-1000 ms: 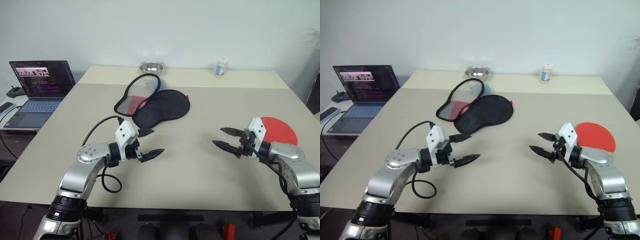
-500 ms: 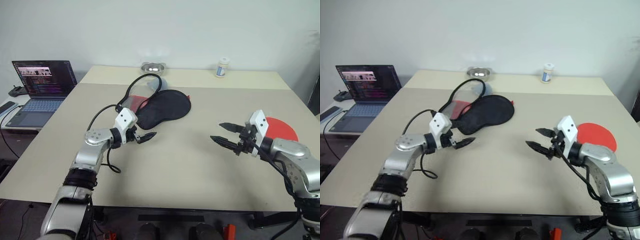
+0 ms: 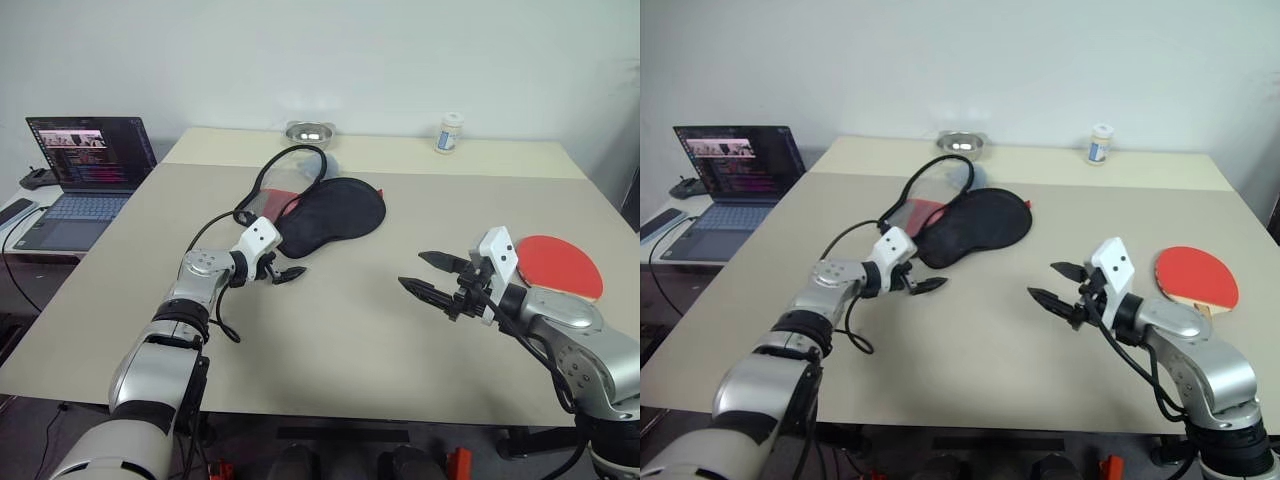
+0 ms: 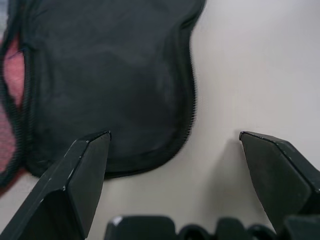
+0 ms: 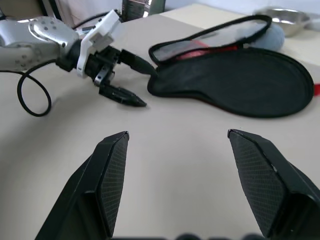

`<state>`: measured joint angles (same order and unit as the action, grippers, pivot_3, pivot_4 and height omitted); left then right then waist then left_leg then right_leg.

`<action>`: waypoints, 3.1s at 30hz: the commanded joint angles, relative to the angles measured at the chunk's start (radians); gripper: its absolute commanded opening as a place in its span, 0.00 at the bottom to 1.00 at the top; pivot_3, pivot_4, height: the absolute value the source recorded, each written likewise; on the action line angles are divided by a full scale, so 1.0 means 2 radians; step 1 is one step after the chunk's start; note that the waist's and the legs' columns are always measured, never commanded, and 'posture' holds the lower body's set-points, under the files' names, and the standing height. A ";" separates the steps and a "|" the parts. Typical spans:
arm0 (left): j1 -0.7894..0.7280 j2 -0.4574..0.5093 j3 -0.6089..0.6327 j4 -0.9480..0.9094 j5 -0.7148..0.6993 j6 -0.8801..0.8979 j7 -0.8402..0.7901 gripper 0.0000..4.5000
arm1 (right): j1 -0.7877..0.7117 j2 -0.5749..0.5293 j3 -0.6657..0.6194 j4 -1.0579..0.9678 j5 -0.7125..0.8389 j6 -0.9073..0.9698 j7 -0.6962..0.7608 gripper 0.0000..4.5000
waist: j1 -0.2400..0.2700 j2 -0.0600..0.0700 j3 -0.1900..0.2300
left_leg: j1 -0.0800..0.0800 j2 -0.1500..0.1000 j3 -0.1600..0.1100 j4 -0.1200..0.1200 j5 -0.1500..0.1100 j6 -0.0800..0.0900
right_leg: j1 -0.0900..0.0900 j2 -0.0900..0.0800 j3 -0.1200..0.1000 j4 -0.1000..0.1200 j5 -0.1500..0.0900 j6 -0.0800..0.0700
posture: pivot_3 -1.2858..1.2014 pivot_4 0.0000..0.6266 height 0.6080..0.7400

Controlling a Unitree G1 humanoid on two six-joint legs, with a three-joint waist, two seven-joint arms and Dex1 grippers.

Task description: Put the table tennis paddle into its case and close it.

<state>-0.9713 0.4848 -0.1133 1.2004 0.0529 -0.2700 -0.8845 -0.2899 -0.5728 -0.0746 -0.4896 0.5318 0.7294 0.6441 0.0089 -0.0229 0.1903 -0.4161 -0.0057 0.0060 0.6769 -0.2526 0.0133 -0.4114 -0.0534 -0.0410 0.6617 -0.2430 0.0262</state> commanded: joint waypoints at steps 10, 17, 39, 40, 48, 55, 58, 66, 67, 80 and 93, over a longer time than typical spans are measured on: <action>-0.016 -0.020 0.008 0.040 0.022 0.001 0.015 0.79 | -0.001 0.000 -0.025 -0.004 0.011 -0.017 -0.012 0.77 | -0.001 0.000 0.000 | 0.001 0.000 0.000 0.001 0.000 0.000 | 0.000 0.000 0.000 0.001 0.000 0.000 | 0.52 0.24 1.00; -0.023 -0.034 0.028 0.052 0.015 0.023 0.045 0.22 | 0.001 -0.007 -0.064 -0.002 0.029 -0.002 -0.027 0.77 | 0.004 0.000 0.000 | 0.001 0.000 0.001 0.002 0.002 0.002 | 0.001 0.000 0.000 0.000 0.001 0.002 | 0.52 0.24 1.00; 0.146 -0.105 -0.023 -0.409 -0.068 0.313 -0.090 0.01 | 0.027 -0.092 -0.099 0.014 0.044 0.000 0.033 0.77 | 0.007 0.000 0.000 | -0.001 -0.001 0.000 0.001 0.001 0.003 | 0.001 -0.002 0.002 -0.002 0.002 0.001 | 0.52 0.24 1.00; 0.152 -0.111 -0.027 -0.431 -0.071 0.332 -0.082 0.01 | 0.030 -0.097 -0.100 0.015 0.046 0.000 0.037 0.77 | 0.007 0.000 0.000 | -0.001 -0.001 0.000 0.001 0.001 0.003 | 0.001 -0.002 0.001 -0.002 0.002 0.001 | 0.52 0.24 1.00; 0.164 -0.137 -0.049 -0.488 -0.076 0.398 -0.040 0.01 | 0.042 -0.116 -0.111 0.023 0.040 -0.009 0.052 0.77 | 0.004 0.000 -0.001 | 0.001 0.000 0.000 0.001 0.001 0.003 | 0.001 -0.001 0.002 -0.001 0.001 0.002 | 0.52 0.24 1.00; 0.163 -0.136 -0.047 -0.493 -0.085 0.396 -0.030 0.25 | 0.045 -0.110 -0.107 0.018 0.041 -0.003 0.038 0.77 | 0.005 0.000 -0.001 | 0.000 0.000 0.000 0.001 0.001 0.003 | 0.001 0.000 0.001 -0.002 0.002 0.001 | 0.52 0.24 1.00; 0.169 -0.131 -0.055 -0.513 -0.086 0.395 -0.031 0.48 | 0.039 -0.104 -0.104 0.019 0.048 0.013 0.023 0.77 | 0.005 0.000 -0.001 | 0.000 0.000 0.000 0.001 0.001 0.003 | 0.001 -0.001 0.002 -0.002 0.002 0.001 | 0.52 0.24 1.00; 0.193 -0.001 -0.034 -0.569 -0.126 0.349 -0.141 0.89 | -0.005 -0.071 -0.071 0.011 0.065 0.085 -0.032 0.77 | 0.000 0.001 -0.001 | 0.001 0.001 0.000 0.000 0.001 0.003 | 0.001 0.000 0.001 -0.001 0.002 -0.001 | 0.52 0.24 1.00; 0.189 0.010 -0.020 -0.563 -0.131 0.342 -0.138 0.89 | -0.010 -0.061 -0.061 0.010 0.066 0.087 -0.037 0.77 | 0.000 0.000 -0.001 | 0.001 0.001 -0.001 0.001 0.001 0.003 | 0.001 0.000 0.001 -0.001 0.002 -0.001 | 0.52 0.24 1.00; 0.203 0.078 0.070 -0.561 -0.166 0.312 -0.112 0.90 | -0.074 0.062 0.051 0.131 -0.016 0.073 -0.110 0.99 | -0.002 0.001 -0.001 | 0.000 0.000 0.000 0.001 0.001 0.003 | 0.001 -0.001 0.001 -0.001 0.002 -0.001 | 0.52 0.24 1.00; 0.210 0.089 0.051 -0.561 -0.149 0.288 -0.099 0.90 | -0.129 0.118 0.080 0.269 -0.062 0.026 -0.082 0.99 | -0.005 0.001 -0.001 | 0.000 0.001 0.000 0.000 0.001 0.003 | 0.000 0.000 0.001 0.000 0.002 -0.001 | 0.52 0.24 1.00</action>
<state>-0.5404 0.6499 -0.0103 0.1070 -0.2477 0.3311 -1.0820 -0.5146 -0.3453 0.0712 0.0267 0.4227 0.8254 0.4558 -0.0019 -0.0216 0.1892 -0.4151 -0.0041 0.0063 0.6778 -0.2500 0.0186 -0.4113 -0.0535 -0.0379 0.6617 -0.2396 0.0245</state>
